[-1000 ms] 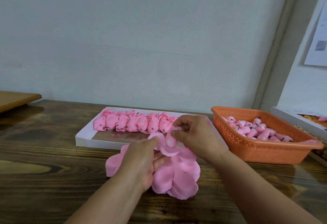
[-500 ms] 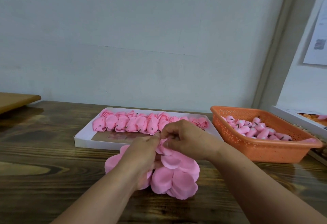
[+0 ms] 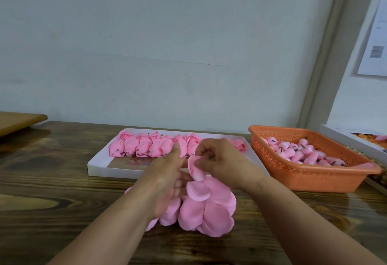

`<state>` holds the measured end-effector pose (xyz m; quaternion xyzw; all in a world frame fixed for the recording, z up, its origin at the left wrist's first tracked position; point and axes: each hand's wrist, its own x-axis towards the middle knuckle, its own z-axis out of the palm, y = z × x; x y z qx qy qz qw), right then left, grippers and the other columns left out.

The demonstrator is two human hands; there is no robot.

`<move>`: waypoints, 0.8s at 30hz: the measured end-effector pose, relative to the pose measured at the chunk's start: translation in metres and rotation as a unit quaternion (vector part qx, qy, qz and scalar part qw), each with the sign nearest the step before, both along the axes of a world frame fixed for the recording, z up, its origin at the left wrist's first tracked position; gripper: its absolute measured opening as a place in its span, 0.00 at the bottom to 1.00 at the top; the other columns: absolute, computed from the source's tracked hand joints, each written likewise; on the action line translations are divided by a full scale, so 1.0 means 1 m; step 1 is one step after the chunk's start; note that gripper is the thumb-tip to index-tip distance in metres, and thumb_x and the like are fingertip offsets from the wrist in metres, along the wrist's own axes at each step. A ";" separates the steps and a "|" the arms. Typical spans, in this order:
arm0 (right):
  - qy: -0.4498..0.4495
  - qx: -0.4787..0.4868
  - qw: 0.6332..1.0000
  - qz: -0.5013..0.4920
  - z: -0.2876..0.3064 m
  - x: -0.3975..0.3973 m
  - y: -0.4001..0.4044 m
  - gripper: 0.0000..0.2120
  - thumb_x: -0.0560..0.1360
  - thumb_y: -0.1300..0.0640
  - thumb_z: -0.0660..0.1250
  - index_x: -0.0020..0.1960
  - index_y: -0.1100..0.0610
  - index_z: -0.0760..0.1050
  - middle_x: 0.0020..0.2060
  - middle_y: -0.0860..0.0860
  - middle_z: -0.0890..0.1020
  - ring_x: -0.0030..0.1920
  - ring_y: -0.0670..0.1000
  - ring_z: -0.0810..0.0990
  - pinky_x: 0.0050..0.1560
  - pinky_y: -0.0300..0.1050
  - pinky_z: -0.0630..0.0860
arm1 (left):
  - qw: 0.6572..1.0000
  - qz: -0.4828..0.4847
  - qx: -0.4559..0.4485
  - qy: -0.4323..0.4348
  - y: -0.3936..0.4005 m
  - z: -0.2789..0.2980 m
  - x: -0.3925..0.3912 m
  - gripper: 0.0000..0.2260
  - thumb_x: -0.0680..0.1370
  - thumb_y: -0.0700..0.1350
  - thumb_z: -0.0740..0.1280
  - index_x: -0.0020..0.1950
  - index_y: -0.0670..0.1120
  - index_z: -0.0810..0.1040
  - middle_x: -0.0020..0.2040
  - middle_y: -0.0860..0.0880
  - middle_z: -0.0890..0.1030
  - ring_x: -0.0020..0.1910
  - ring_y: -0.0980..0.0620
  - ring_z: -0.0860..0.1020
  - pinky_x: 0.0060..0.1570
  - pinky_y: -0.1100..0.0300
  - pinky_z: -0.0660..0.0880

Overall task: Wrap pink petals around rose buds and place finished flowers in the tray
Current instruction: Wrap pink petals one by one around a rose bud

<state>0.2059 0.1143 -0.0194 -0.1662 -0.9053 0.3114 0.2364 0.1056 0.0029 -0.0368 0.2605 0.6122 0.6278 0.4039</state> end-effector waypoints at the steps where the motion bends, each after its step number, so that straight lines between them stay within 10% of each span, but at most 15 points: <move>1: 0.013 -0.024 1.000 -0.004 0.001 0.002 0.001 0.09 0.74 0.62 0.67 0.37 0.52 0.73 0.23 0.41 0.74 0.25 0.40 0.68 0.28 0.33 0.65 | 1.000 -0.004 0.009 -0.007 -0.001 0.000 -0.002 0.20 0.83 0.51 0.55 0.51 0.38 0.81 0.44 0.38 0.85 0.45 0.43 0.84 0.44 0.54 0.81; 5: 0.036 -0.065 0.997 -0.016 0.001 0.005 0.002 0.06 0.74 0.62 0.67 0.40 0.56 0.75 0.26 0.51 0.72 0.24 0.45 0.67 0.27 0.36 0.65 | 0.998 -0.032 0.043 -0.034 -0.002 -0.006 -0.005 0.08 0.77 0.35 0.65 0.52 0.33 0.81 0.49 0.35 0.83 0.44 0.43 0.81 0.48 0.53 0.79; 12: 0.007 0.001 1.000 -0.012 0.004 0.003 0.000 0.08 0.75 0.62 0.66 0.37 0.54 0.73 0.24 0.44 0.71 0.25 0.43 0.65 0.28 0.36 0.64 | 0.997 -0.021 0.058 -0.052 0.002 -0.010 -0.004 0.05 0.74 0.32 0.68 0.48 0.35 0.82 0.41 0.39 0.84 0.35 0.49 0.82 0.34 0.61 0.80; 20: 0.002 -0.080 0.997 0.004 0.010 0.001 -0.006 0.07 0.72 0.60 0.70 0.38 0.63 0.77 0.22 0.50 0.77 0.22 0.46 0.74 0.23 0.37 0.68 | 0.998 -0.007 0.028 0.047 0.001 -0.012 -0.004 0.07 0.70 0.35 0.74 0.47 0.38 0.84 0.46 0.40 0.85 0.48 0.43 0.83 0.52 0.51 0.79; 24: -0.005 -0.164 0.986 0.027 0.014 0.003 -0.001 0.08 0.72 0.70 0.61 0.41 0.69 0.78 0.23 0.53 0.79 0.23 0.49 0.76 0.23 0.38 0.71 | 0.998 -0.009 0.025 0.048 0.000 -0.012 -0.007 0.04 0.70 0.36 0.74 0.44 0.40 0.85 0.43 0.43 0.86 0.41 0.48 0.84 0.42 0.57 0.81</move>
